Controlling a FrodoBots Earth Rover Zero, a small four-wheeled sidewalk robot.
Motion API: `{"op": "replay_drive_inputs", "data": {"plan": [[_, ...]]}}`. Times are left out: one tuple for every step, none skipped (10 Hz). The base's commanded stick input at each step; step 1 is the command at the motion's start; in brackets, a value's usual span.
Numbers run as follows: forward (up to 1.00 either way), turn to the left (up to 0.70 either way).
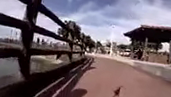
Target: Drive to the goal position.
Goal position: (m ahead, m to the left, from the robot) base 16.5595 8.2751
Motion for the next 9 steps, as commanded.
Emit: {"op": "replay_drive_inputs", "data": {"plan": [[0.70,-0.06],[0.70,-0.06],[0.70,-0.06],[0.70,-0.06],[0.70,-0.06],[0.70,-0.06],[0.68,-0.08],[0.00,-0.70],[0.00,-0.55]]}}
